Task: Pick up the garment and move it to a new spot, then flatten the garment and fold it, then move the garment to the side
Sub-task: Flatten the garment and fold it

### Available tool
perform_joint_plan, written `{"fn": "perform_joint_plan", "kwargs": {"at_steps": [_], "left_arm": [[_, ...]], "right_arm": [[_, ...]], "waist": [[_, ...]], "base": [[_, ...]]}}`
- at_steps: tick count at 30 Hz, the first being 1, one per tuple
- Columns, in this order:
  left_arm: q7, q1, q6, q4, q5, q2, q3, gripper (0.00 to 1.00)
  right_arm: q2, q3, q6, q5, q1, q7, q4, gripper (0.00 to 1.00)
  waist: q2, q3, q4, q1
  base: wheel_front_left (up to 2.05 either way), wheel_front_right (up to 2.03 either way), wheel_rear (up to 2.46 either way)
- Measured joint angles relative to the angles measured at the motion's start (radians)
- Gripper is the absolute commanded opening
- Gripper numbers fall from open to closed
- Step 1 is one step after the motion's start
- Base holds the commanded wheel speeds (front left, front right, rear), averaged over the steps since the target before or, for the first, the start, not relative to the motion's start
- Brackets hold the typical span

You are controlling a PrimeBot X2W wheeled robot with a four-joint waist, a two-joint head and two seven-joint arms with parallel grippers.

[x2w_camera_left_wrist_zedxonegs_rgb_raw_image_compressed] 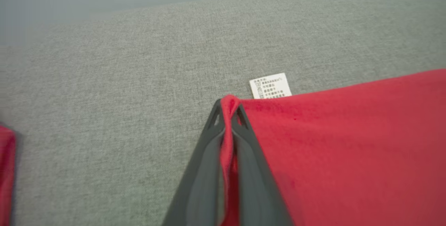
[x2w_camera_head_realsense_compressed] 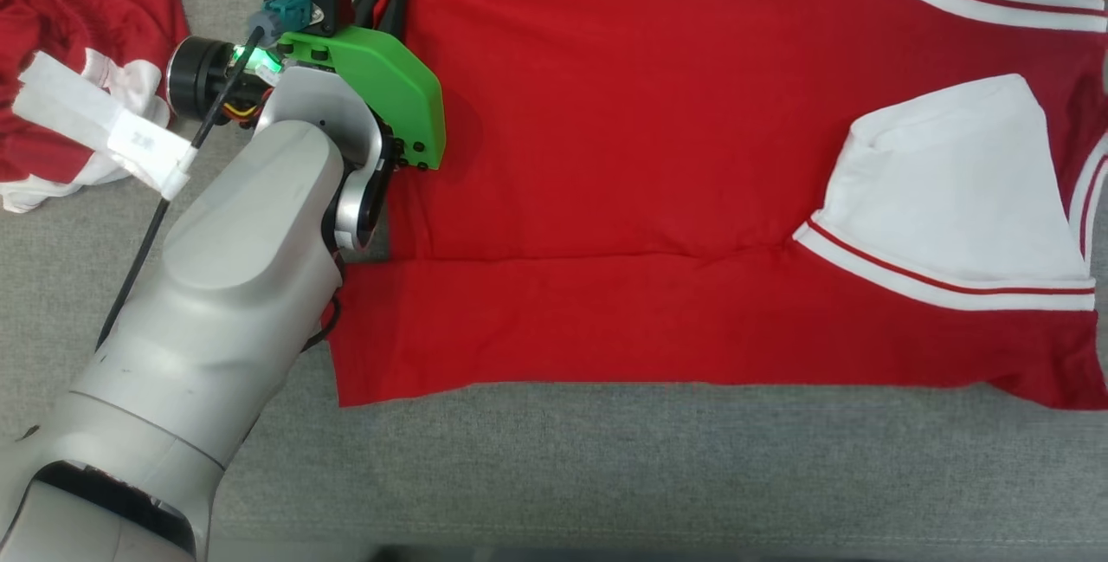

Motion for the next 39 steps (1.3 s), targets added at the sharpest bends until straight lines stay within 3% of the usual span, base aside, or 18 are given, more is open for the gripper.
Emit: {"fn": "perform_joint_plan", "kwargs": {"at_steps": [8, 14, 24, 31, 39], "left_arm": [[-0.056, 0.037, -0.025, 0.042, 0.002, -0.008, -0.012, 0.00], [-0.139, 0.105, -0.037, 0.035, 0.030, 0.010, -0.041, 0.00], [-0.222, 0.209, -0.066, -0.052, 0.108, 0.079, -0.053, 0.00], [-0.226, 0.321, -0.039, -0.139, 0.174, 0.117, 0.026, 0.00], [-0.227, 0.430, -0.058, -0.174, 0.238, 0.121, 0.101, 0.00]], "right_arm": [[-0.021, 0.056, 0.000, 0.114, 0.095, -0.072, -0.049, 0.00], [-0.067, 0.110, -0.001, 0.216, 0.258, -0.062, -0.199, 0.00], [-0.106, 0.012, -0.001, 0.329, 0.627, 0.004, -0.480, 0.00], [-0.008, -0.095, -0.001, 0.318, 0.876, 0.090, -0.693, 0.00], [0.085, -0.148, -0.001, 0.286, 0.993, 0.179, -0.830, 0.00]], "waist": [[0.0000, -0.063, -0.024, -0.0001], [0.0000, -0.117, -0.041, 0.0000], [0.0000, -0.198, -0.060, -0.0001], [0.0000, -0.217, -0.074, -0.0001], [0.0000, -0.231, -0.081, -0.0001]], "base": [[0.00, 0.00, 0.00], [0.00, 0.00, 0.00], [0.00, 0.00, 0.00], [0.00, 0.00, 0.00], [0.00, 0.00, 0.00]]}}
